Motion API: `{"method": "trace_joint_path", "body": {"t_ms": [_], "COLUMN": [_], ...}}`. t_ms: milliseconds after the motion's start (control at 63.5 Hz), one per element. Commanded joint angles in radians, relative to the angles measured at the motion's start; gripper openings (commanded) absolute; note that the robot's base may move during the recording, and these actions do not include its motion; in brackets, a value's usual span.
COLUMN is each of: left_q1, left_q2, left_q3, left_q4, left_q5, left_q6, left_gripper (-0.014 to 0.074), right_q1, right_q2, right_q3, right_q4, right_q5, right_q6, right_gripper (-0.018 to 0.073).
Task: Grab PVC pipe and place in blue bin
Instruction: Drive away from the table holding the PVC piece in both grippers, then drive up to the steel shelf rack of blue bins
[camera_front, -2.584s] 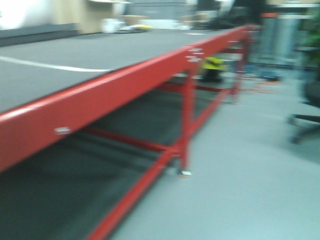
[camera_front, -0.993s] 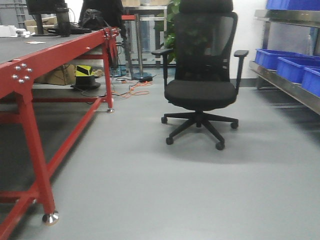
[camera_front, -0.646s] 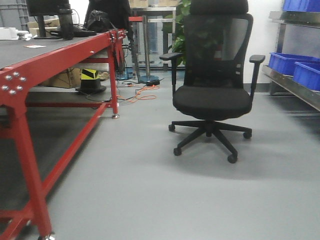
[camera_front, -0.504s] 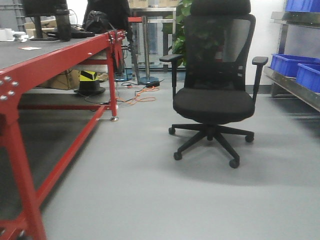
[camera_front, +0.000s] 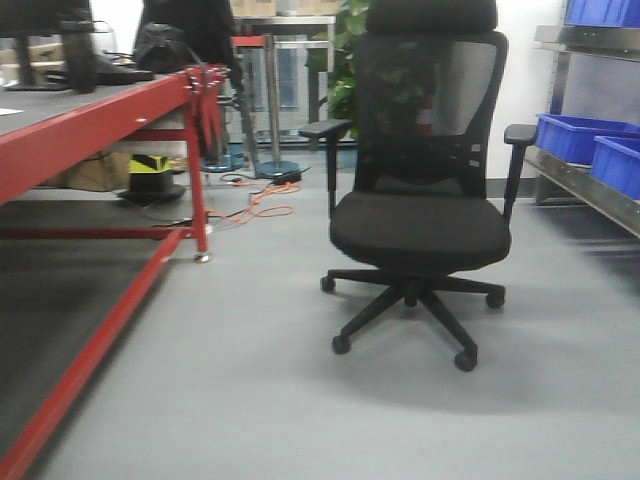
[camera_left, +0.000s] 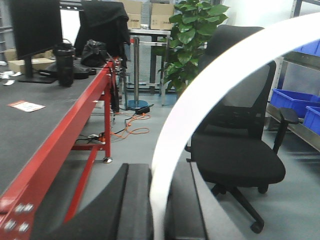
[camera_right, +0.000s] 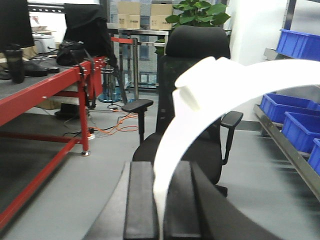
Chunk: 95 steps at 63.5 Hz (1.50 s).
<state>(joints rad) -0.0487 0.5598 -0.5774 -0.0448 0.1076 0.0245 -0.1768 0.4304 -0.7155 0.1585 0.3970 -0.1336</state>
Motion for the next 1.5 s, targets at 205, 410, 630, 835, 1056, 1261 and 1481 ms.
{"method": "trace_joint_path", "body": {"t_ms": [205, 410, 630, 835, 1056, 1261, 1481], "left_q1": [-0.004, -0.004, -0.004, -0.004, -0.004, -0.004, -0.004], "left_q2": [-0.003, -0.003, -0.003, -0.003, -0.003, -0.003, -0.003], "left_q3": [-0.004, -0.004, -0.004, -0.004, -0.004, -0.004, -0.004], "left_q4": [-0.001, -0.001, -0.001, -0.001, -0.001, -0.001, -0.001], "left_q5": [-0.028, -0.028, -0.028, -0.028, -0.028, -0.028, -0.028], "left_q6": [-0.009, -0.009, -0.009, -0.009, -0.009, -0.009, -0.009], "left_gripper": [-0.0111, -0.0111, -0.0111, -0.0111, -0.0111, -0.0111, -0.0111], "right_q1": [0.002, 0.002, 0.002, 0.002, 0.002, 0.002, 0.002], "right_q2": [-0.004, -0.004, -0.004, -0.004, -0.004, -0.004, -0.004], "right_q3": [-0.002, -0.002, -0.002, -0.002, -0.002, -0.002, -0.002], "right_q4": [-0.001, -0.001, -0.001, -0.001, -0.001, -0.001, -0.001], "right_q5": [-0.031, -0.031, -0.031, -0.031, -0.031, -0.031, -0.031], "right_q6": [-0.007, -0.007, -0.007, -0.007, -0.007, -0.007, -0.007], "right_gripper": [-0.0162, -0.0162, -0.0162, -0.0162, -0.0162, -0.0162, -0.0162]}}
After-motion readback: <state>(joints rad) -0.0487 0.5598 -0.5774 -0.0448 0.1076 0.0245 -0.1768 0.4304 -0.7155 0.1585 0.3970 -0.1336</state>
